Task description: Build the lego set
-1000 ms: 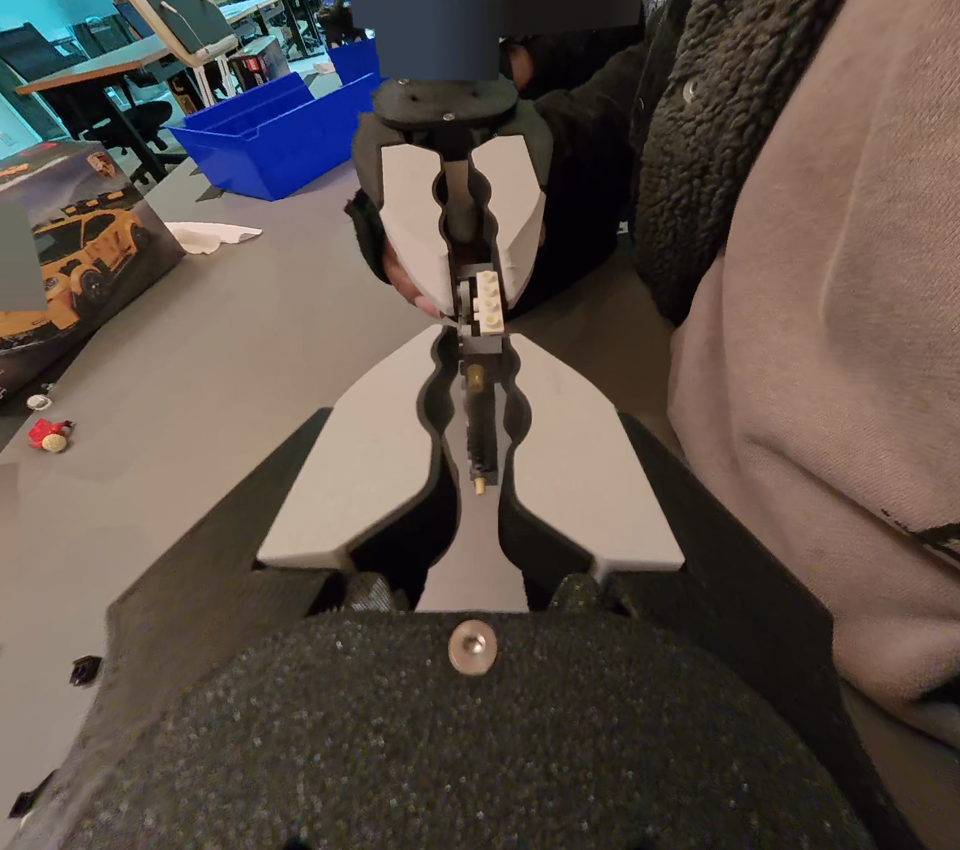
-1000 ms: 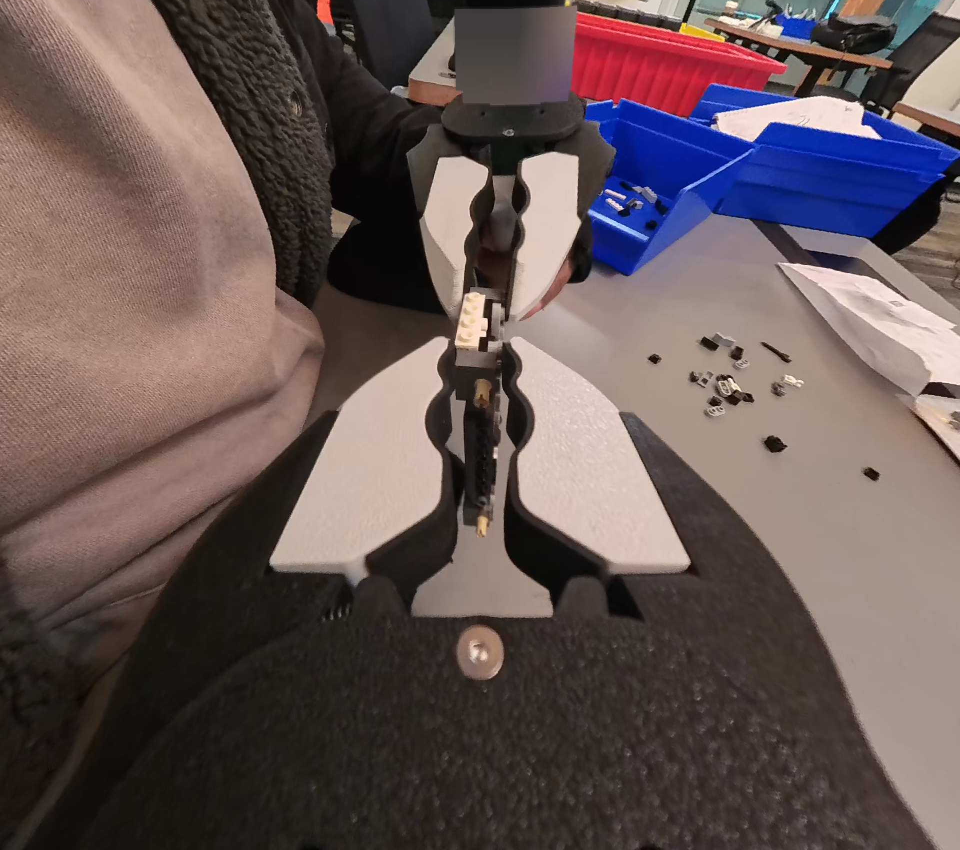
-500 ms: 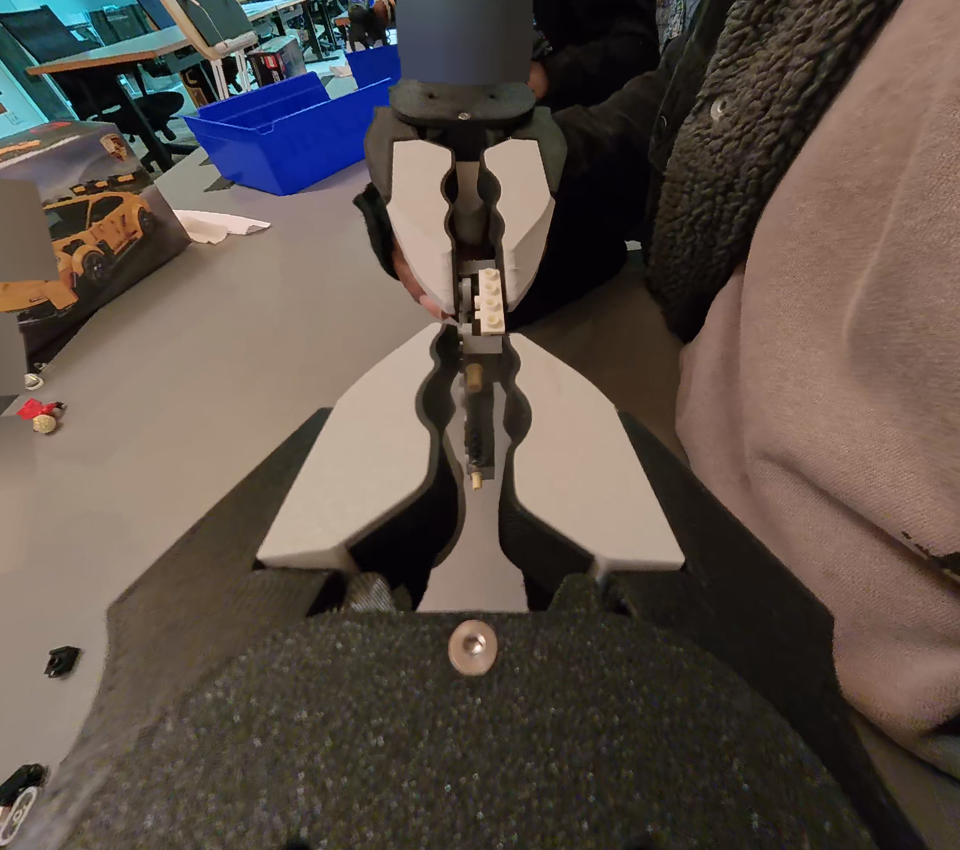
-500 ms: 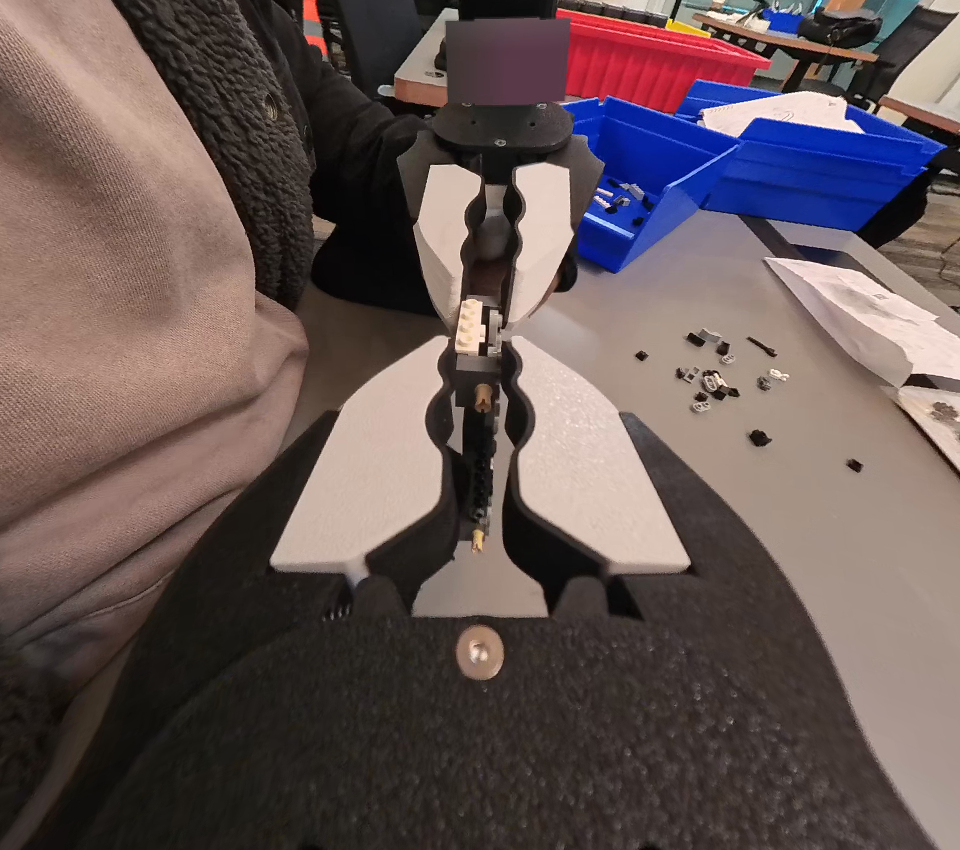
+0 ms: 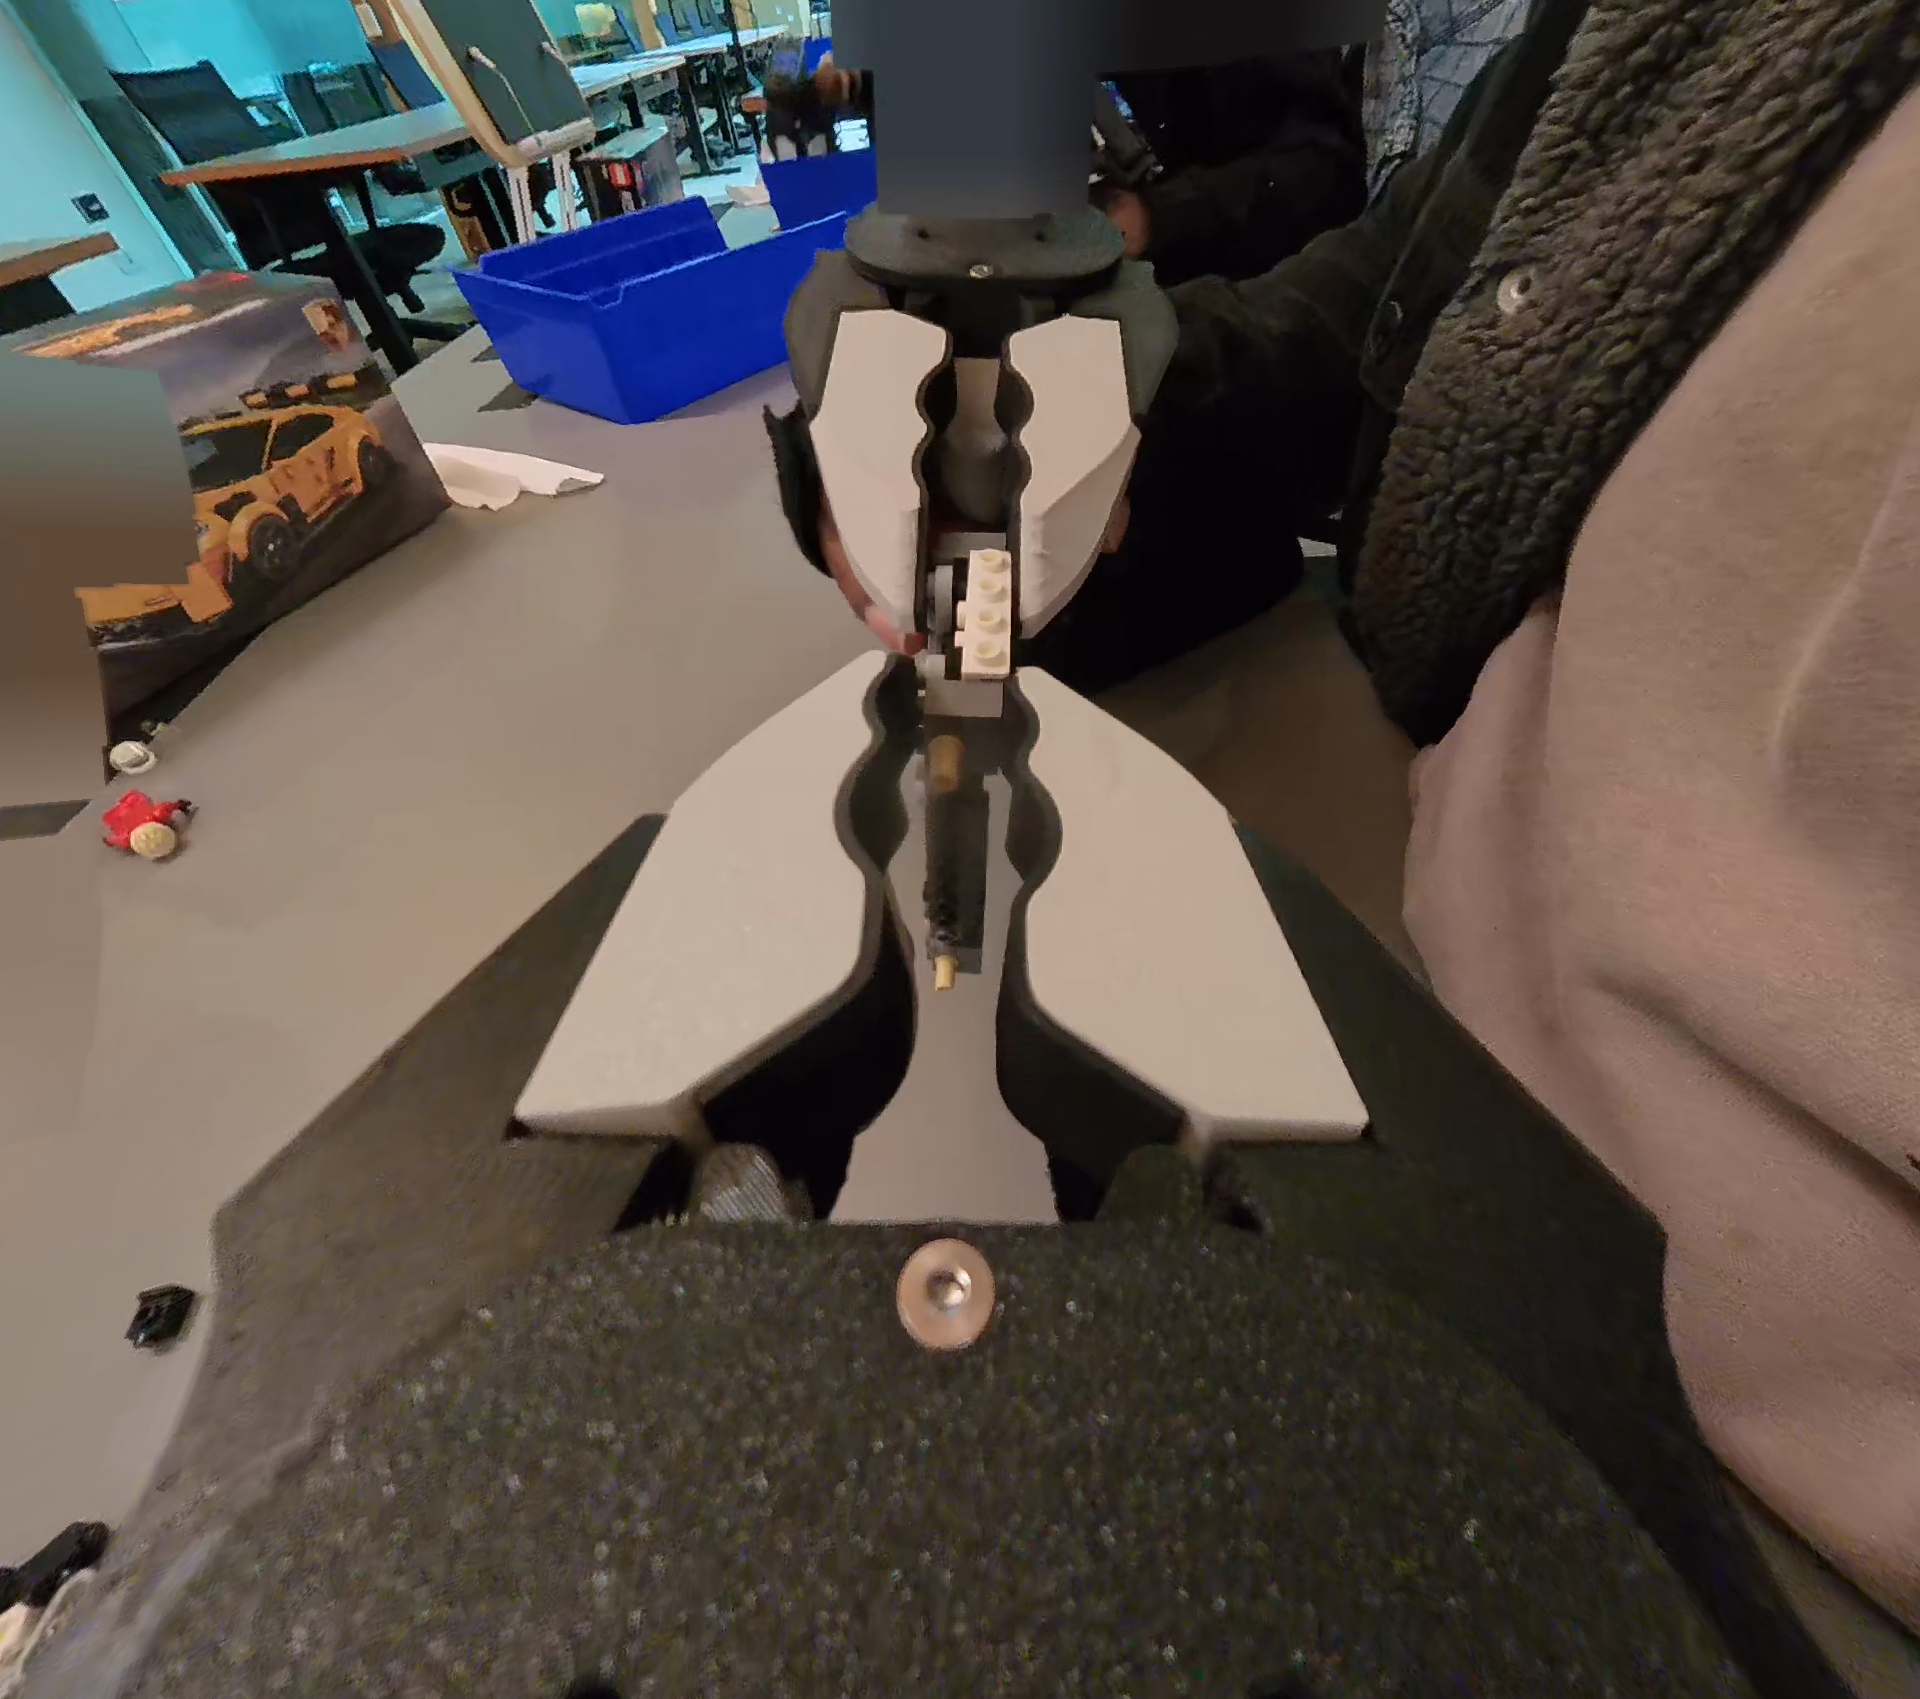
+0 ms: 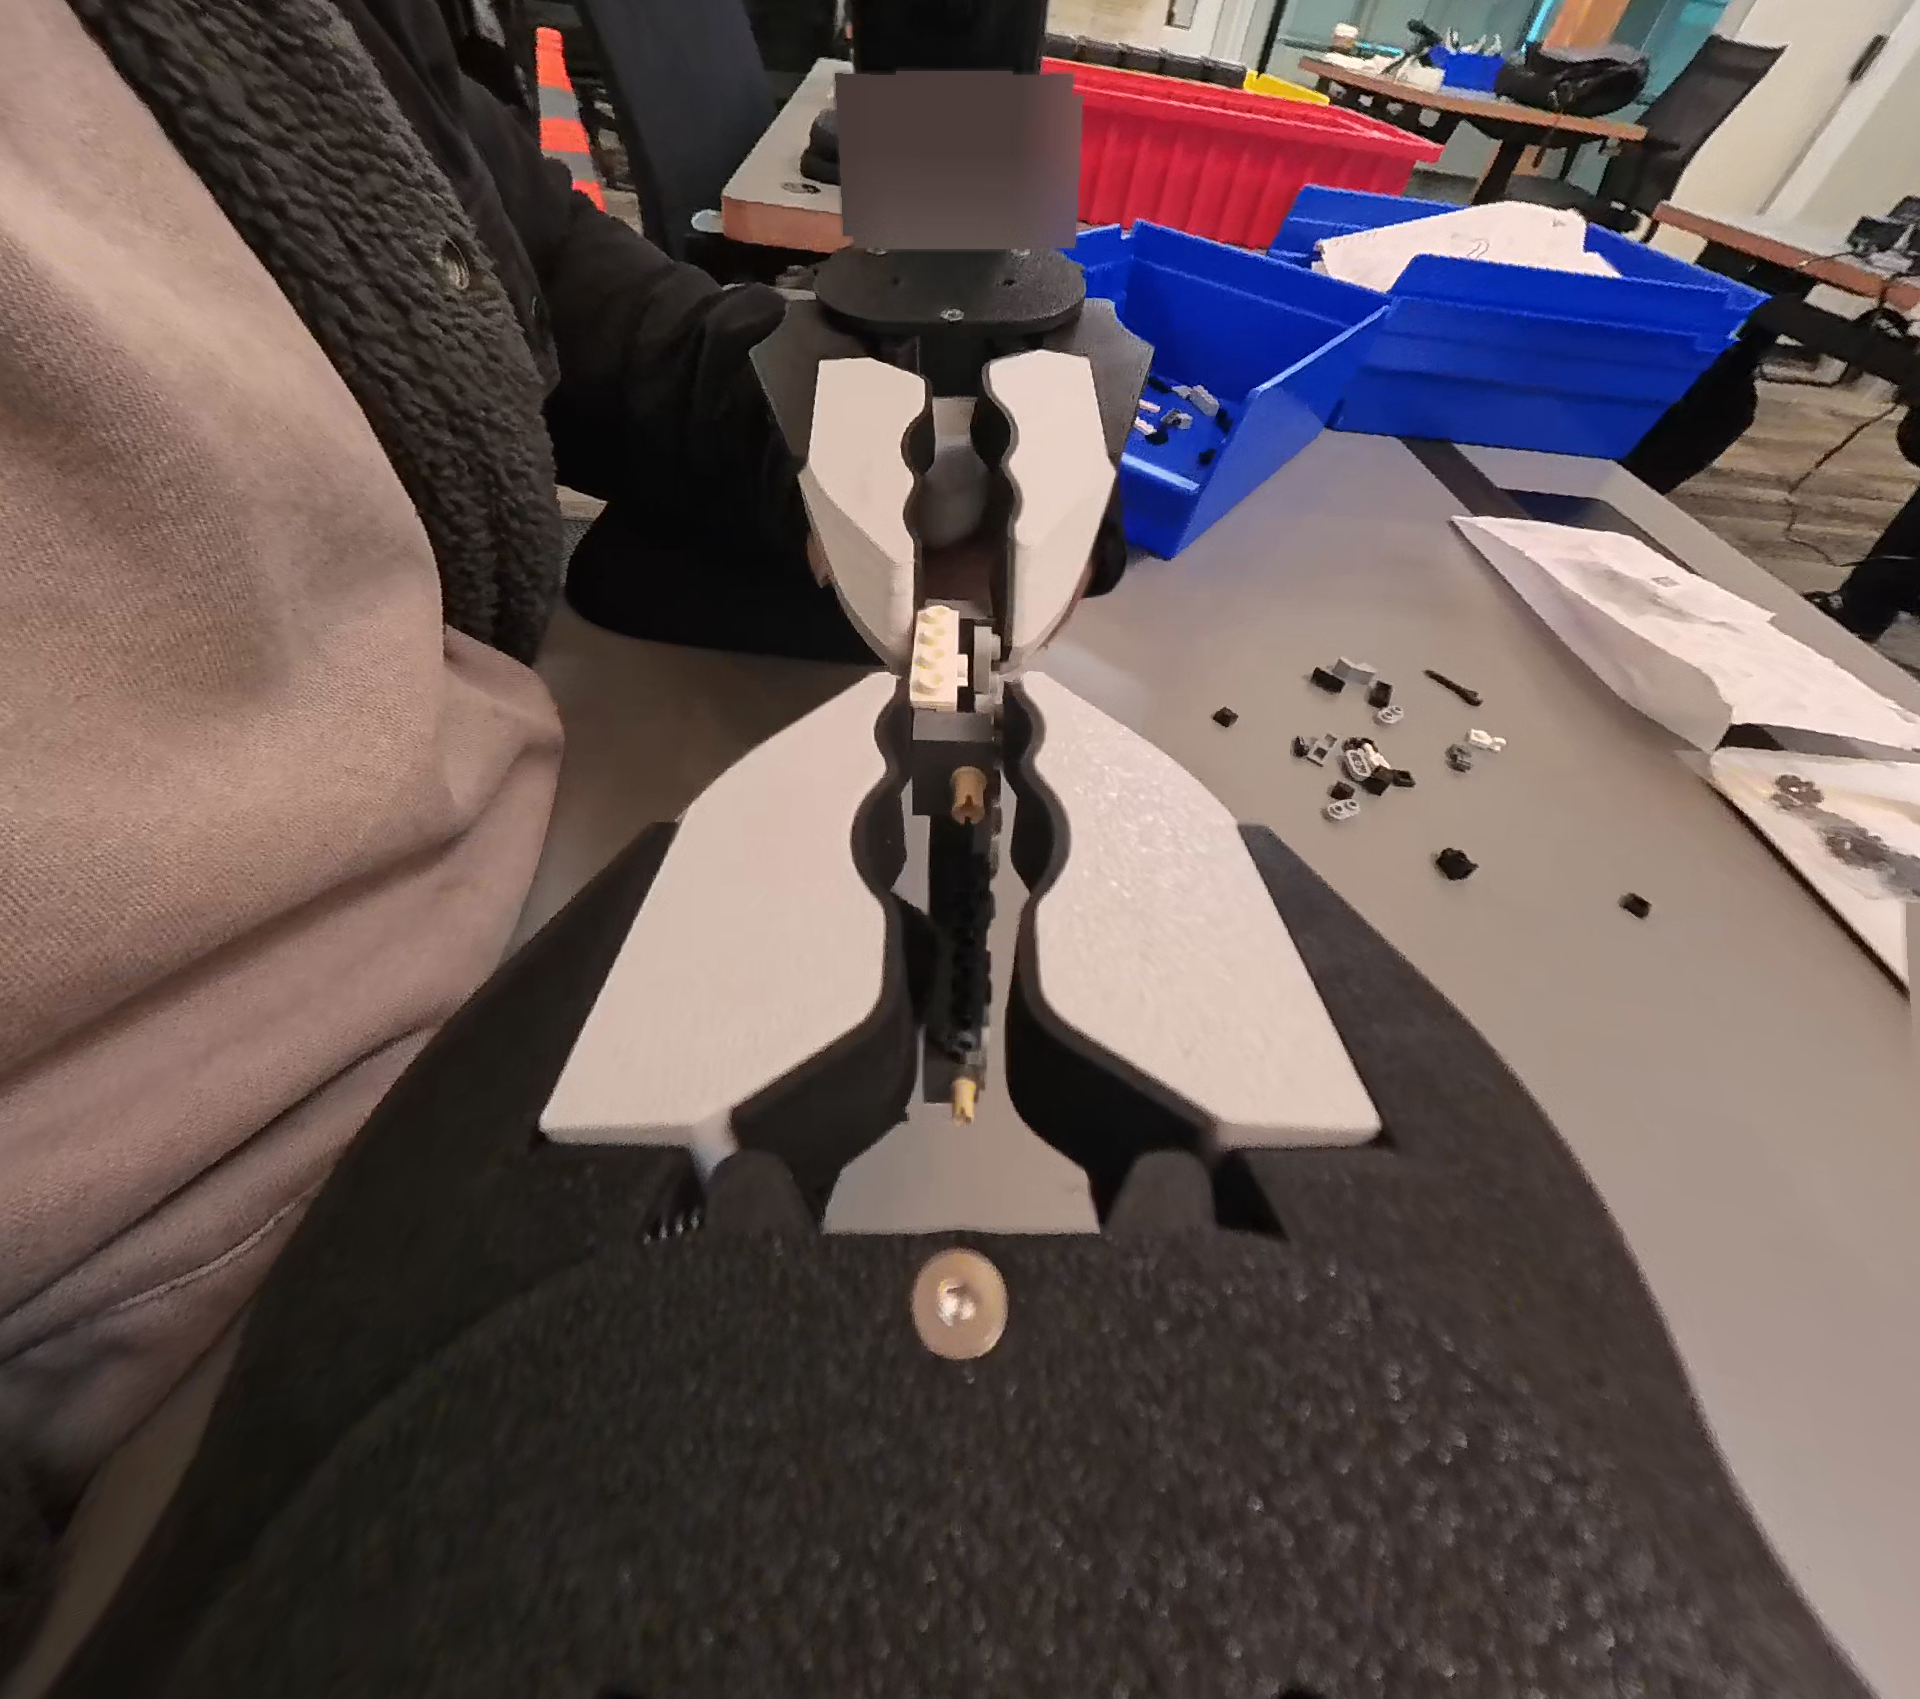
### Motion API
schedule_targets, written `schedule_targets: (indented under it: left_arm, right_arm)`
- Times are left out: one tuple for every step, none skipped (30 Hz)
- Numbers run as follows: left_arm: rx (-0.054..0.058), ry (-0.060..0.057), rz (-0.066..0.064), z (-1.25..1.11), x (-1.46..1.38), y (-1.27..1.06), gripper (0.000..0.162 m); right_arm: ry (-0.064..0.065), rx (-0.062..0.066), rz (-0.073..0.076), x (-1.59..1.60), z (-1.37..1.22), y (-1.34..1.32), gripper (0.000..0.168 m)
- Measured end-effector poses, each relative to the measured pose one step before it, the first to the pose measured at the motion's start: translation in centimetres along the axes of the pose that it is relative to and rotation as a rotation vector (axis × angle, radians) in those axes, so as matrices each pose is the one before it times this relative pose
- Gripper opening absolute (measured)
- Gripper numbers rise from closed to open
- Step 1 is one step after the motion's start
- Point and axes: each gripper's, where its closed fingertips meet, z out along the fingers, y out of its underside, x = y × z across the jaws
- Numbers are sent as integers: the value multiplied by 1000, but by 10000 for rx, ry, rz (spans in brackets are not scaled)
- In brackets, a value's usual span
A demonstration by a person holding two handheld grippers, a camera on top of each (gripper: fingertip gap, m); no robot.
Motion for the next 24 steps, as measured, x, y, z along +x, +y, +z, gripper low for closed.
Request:
schedule_targets:
  left_arm:
    - [-61,26,-72,25,-49,81,16]
    - [-32,-1,-17,-4,-34,94,17]
    - [-39,-34,26,-12,-66,120,17]
    - [-34,12,-49,-11,-72,114,16]
    - [31,-21,-36,-44,-106,12,16]
    - [87,-63,30,-36,-102,-96,17]
    - [125,-105,54,-12,-120,-151,16]
    - [25,-106,46,29,-87,-13,16]
    - [-94,-48,-40,77,-64,153,16]
    - [-88,-7,-58,24,-37,157,16]
    - [-21,20,-50,-11,31,80,17]
    - [-21,-6,-28,-23,-2,60,17]
    - [-50,21,-43,-3,-16,106,17]
    - [1,19,-52,8,-23,56,17]
    - [46,-47,10,16,-65,-27,16]
    - [126,-115,29,-7,-127,-141,16]
    - [134,-71,39,-14,-72,-202,16]
    - [13,55,39,-9,91,-48,16]
    - [-64,50,-4,16,75,72,16]
    - [-63,74,-47,19,85,126,16]
    - [-34,106,-80,-4,106,108,16]
    - [17,39,-41,-8,60,3,16]
    - [42,44,-55,-6,47,-66,16]
    - [70,11,-20,-18,20,-109,16]
  right_arm:
    - [-45,-40,44,45,-16,46,15]
    - [-30,-7,16,26,12,36,15]
    - [12,-4,-25,55,46,101,15]
    - [-1,-31,59,50,71,116,16]
    - [31,-3,81,88,56,15,16]
    - [50,27,71,89,29,-70,16]
    - [108,82,21,135,6,-137,16]
    - [125,57,-65,156,0,-33,16]
    - [7,-8,-77,77,-22,86,16]
    - [-64,-70,82,68,2,146,16]
    - [-95,27,77,-46,21,8,16]
    - [-41,34,-6,4,27,32,15]
    - [-55,10,42,8,37,104,15]
    - [-52,37,91,21,30,77,16]
    - [-44,8,100,36,2,23,16]
    - [60,26,86,122,-9,-93,16]
    - [113,134,-88,83,-21,-175,16]
    - [-3,85,-180,-98,-1,-48,16]
    - [-46,-24,-83,-62,-22,77,16]
    - [-68,-58,-23,-71,5,108,16]
    - [-77,-37,-27,-122,26,86,16]
    - [4,45,-41,-36,11,-12,15]
    - [-9,83,-39,-47,-12,-83,15]
    - [21,88,-44,-14,-17,-111,15]
